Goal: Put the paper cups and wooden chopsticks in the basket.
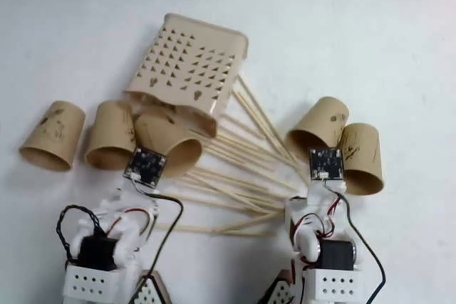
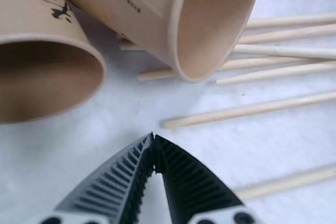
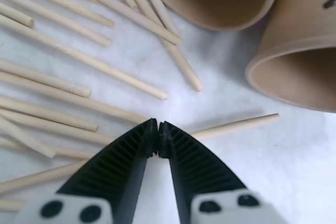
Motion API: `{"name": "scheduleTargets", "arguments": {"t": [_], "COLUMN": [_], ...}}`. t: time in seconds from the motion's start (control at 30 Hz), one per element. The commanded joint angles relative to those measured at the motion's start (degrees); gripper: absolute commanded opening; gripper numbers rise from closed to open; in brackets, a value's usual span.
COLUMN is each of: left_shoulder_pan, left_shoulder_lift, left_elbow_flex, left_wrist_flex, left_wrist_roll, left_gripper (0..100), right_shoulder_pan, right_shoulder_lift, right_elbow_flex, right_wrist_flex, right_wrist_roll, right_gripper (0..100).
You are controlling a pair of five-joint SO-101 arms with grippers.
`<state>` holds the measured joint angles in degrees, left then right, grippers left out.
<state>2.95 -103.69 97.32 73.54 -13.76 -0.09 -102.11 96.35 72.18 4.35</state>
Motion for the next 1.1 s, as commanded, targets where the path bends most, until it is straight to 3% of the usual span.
{"name": "scheduleTargets", "arguments": {"t": [0.0,0.73,1.07], "left_shoulder_pan": [0.57,0.57,0.75], "left_shoulder_lift": [-0.57,-0.57,-0.57], "left_elbow_flex": [-0.26,-0.26,-0.26], "left_wrist_flex": [0.09,0.09,-0.26], "left_wrist_roll": [0.53,0.53,0.35], "left_gripper": [2,2,2], "right_shoulder_pan": [0.48,0.48,-3.47], "right_shoulder_lift": [-0.48,-0.48,-0.48], "right_elbow_flex": [0.53,0.53,0.53], "right_wrist_flex": [0.22,0.22,0.22], "right_wrist_roll": [0.35,0.35,0.44], "right_gripper": [2.2,2.2,2.1]}}
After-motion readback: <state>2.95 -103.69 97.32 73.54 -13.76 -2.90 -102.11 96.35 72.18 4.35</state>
